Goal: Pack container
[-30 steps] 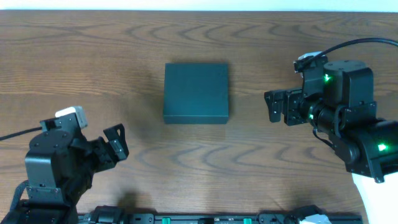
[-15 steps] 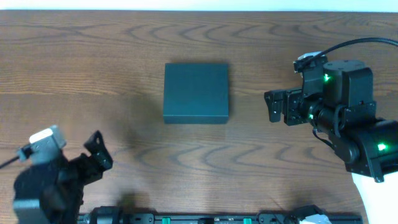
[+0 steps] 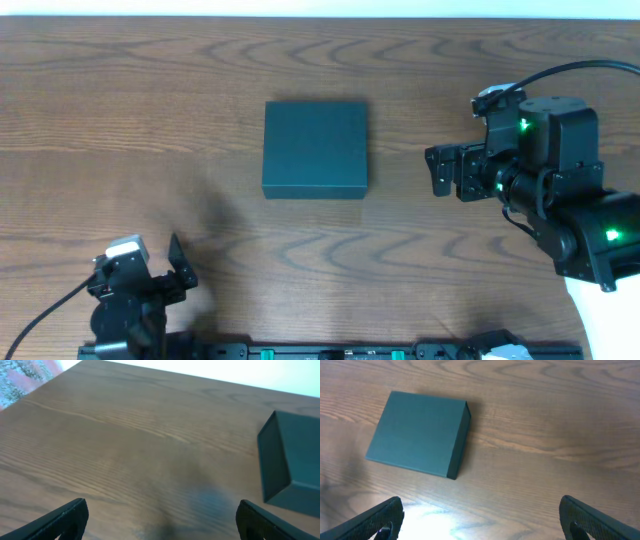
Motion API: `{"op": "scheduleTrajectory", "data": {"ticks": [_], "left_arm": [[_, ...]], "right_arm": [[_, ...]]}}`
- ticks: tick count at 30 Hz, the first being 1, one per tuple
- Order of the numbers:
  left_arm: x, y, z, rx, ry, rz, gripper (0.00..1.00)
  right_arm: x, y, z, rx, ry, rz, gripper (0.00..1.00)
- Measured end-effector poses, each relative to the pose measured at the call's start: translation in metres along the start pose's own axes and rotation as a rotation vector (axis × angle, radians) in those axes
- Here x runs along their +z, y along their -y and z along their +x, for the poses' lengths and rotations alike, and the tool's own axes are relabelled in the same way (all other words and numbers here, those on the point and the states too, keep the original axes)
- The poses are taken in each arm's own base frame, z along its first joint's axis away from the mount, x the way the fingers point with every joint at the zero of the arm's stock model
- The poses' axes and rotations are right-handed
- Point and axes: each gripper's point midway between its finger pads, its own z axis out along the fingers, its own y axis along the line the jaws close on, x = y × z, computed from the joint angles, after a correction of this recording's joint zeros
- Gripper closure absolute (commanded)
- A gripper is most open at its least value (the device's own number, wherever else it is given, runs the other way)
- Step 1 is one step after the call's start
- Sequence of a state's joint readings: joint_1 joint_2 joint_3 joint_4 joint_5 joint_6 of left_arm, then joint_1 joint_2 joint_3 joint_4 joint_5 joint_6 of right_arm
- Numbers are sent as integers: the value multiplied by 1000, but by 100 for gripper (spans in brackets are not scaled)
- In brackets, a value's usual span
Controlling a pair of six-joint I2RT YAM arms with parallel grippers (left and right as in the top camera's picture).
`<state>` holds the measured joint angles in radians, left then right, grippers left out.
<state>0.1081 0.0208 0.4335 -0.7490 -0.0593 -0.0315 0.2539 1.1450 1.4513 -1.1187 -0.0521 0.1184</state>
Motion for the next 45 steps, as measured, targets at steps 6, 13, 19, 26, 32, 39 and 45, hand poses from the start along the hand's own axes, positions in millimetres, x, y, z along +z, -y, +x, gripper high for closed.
{"op": "scheduleTrajectory", "data": {"ticks": [6,13,19,26,32,39,45], "left_arm": [[19,2,17,8,-15,5,4],[36,0,45,15,-75,-8,5],[49,0,74,17,-143,-6,5],[51,3,80,9,-158,13,5],[51,3,80,-1,-158,13,5],[51,3,80,-1,-158,13,5],[51,3,80,-1,-158,13,5]], "right_arm": [[0,0,0,0,0,0,1],[0,0,0,0,0,0,1],[0,0,0,0,0,0,1],[0,0,0,0,0,0,1],[0,0,0,0,0,0,1],[0,0,0,0,0,0,1],[0,0,0,0,0,0,1]]}}
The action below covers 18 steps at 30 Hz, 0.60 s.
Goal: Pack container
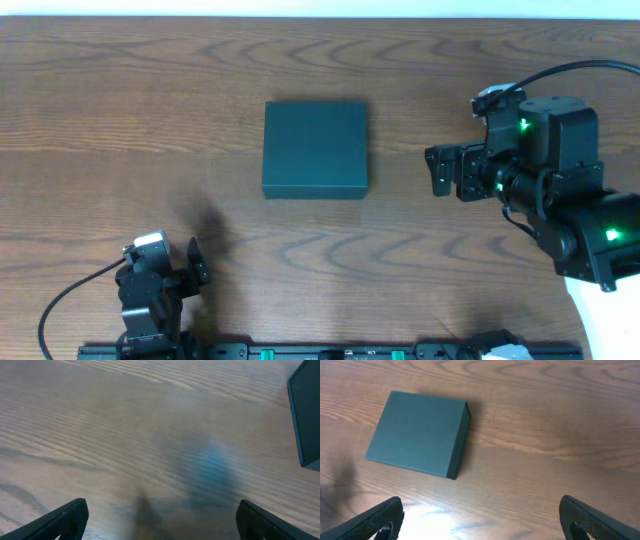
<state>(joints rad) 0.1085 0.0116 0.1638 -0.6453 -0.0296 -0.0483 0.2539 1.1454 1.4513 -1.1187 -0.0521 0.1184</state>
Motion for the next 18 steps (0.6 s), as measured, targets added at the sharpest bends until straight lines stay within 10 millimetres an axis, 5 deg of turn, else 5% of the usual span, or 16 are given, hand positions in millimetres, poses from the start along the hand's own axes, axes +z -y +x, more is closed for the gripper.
{"op": "scheduleTrajectory", "data": {"ticks": [13,18], "left_arm": [[0,0,0,0,0,0,5],[0,0,0,0,1,2,5]], "right_arm": [[-4,3,-5,-24,33,19,1],[-53,28,-7,-75,349,97,1]]}}
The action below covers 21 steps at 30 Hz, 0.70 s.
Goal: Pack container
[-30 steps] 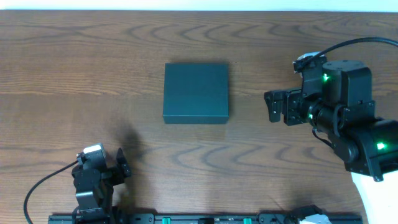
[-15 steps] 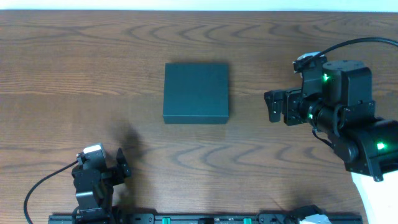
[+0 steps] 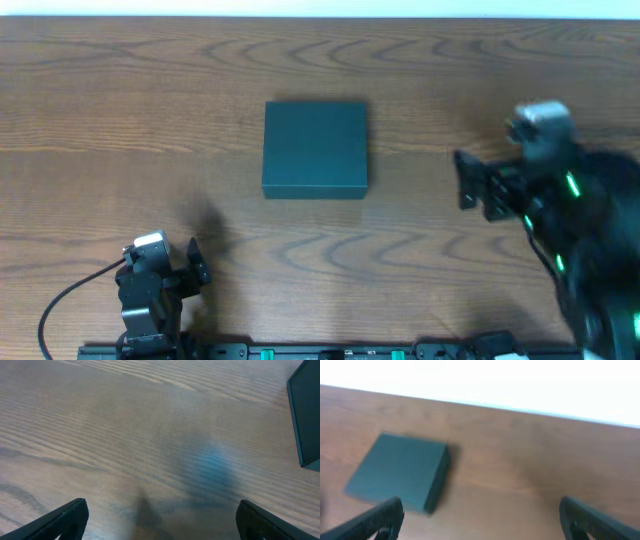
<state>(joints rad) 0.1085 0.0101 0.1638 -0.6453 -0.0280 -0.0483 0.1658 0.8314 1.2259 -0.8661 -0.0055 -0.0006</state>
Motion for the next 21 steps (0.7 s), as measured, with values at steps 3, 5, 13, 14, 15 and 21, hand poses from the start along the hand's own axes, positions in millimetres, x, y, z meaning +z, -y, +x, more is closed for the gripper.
{"op": "scheduleTrajectory", "data": {"ticks": [3,5,13,14,15,21], "left_arm": [[0,0,0,0,0,0,5],[0,0,0,0,0,-1,5],[0,0,0,0,-1,1,5],[0,0,0,0,-1,2,5],[0,0,0,0,-1,2,4],[0,0,0,0,-1,2,5]], "right_arm": [[-22,18,25,9,112,74,1],[-25,28,61,15,145,126,1],[16,34,162,29,50,149,1],[18,34,167,28,54,149,1],[19,33,172,28,59,149,1],[33,33,207,27,68,150,1]]}}
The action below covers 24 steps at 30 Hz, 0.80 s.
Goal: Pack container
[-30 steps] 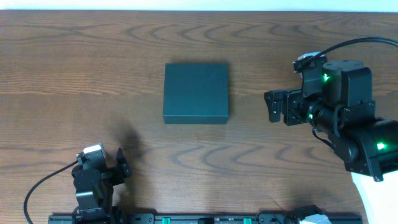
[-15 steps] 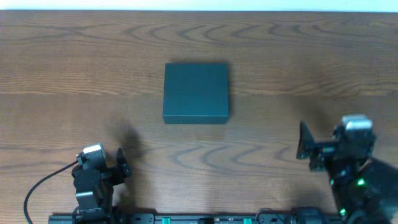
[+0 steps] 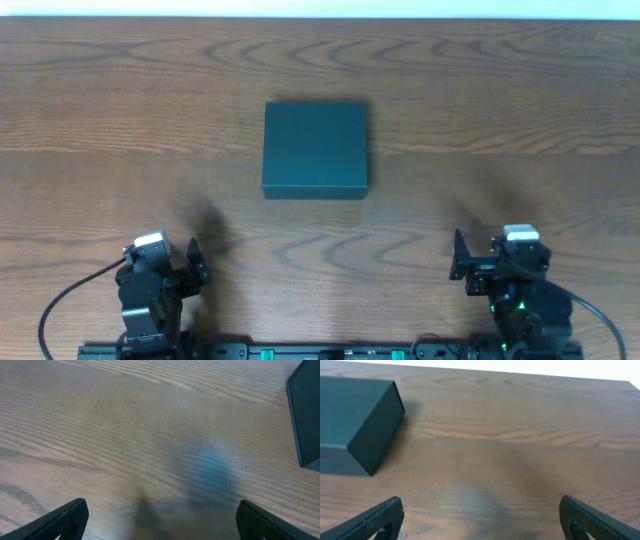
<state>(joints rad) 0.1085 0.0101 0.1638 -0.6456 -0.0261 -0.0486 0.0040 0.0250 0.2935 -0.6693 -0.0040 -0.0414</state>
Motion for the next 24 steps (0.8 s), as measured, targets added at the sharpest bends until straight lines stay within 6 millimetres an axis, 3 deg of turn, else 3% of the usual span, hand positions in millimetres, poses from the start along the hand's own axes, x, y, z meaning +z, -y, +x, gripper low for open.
{"op": "scheduleTrajectory", "data": {"ticks": [4,9,24], "left_arm": [[0,0,0,0,0,0,5],[0,0,0,0,0,0,5],[0,0,0,0,0,0,5]], "right_arm": [[8,-1,17,0,-36,-1,1],[20,-2,52,0,-126,-6,1],[21,-2,54,0,-130,-6,1]]}}
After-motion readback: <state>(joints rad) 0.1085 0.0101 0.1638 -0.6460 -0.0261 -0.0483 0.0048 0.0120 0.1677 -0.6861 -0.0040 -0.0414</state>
